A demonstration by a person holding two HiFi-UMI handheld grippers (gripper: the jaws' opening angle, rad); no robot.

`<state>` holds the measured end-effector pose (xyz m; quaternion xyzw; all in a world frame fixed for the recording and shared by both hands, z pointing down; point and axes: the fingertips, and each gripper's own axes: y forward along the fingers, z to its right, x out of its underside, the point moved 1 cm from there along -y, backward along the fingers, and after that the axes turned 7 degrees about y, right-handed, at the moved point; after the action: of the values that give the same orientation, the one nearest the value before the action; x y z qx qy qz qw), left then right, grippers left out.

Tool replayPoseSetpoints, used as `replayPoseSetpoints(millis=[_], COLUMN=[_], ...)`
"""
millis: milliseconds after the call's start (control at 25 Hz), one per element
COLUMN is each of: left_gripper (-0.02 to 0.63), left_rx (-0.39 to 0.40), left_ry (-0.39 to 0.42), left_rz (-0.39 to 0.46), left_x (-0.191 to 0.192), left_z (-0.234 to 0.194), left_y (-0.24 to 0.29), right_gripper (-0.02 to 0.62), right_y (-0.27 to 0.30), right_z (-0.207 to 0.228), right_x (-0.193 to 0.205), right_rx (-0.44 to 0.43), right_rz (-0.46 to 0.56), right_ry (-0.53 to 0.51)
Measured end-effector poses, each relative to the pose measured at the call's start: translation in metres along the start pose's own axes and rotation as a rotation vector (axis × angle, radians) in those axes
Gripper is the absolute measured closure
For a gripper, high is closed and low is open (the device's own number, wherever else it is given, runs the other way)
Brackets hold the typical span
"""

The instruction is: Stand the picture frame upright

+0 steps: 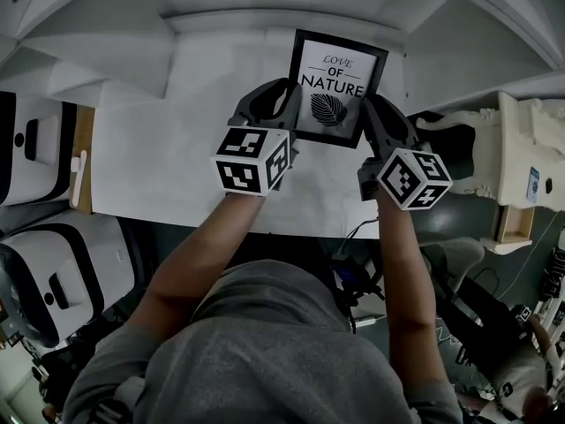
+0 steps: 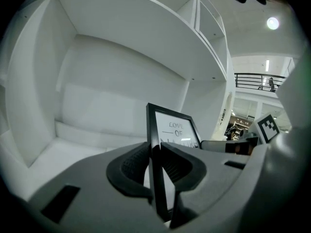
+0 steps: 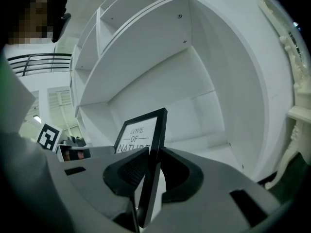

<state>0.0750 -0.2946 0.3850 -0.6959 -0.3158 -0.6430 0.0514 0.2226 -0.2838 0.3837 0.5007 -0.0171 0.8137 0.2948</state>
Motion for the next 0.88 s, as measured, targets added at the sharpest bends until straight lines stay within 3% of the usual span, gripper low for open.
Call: replayPoseSetpoints(millis=[880], left_gripper=[0.532], left_rx=[0.026], left_ry=[-0.014], left_rz=[0.034], left_x=[-0.012], left_z=[-0.056], left_y=[0.044], right_gripper=[0.500], right_y=[0.064], right_z=[-0.001], right_x=[-0.017], right_rx=[0.039], right_rz=[0.014], right_ry=[-0.066])
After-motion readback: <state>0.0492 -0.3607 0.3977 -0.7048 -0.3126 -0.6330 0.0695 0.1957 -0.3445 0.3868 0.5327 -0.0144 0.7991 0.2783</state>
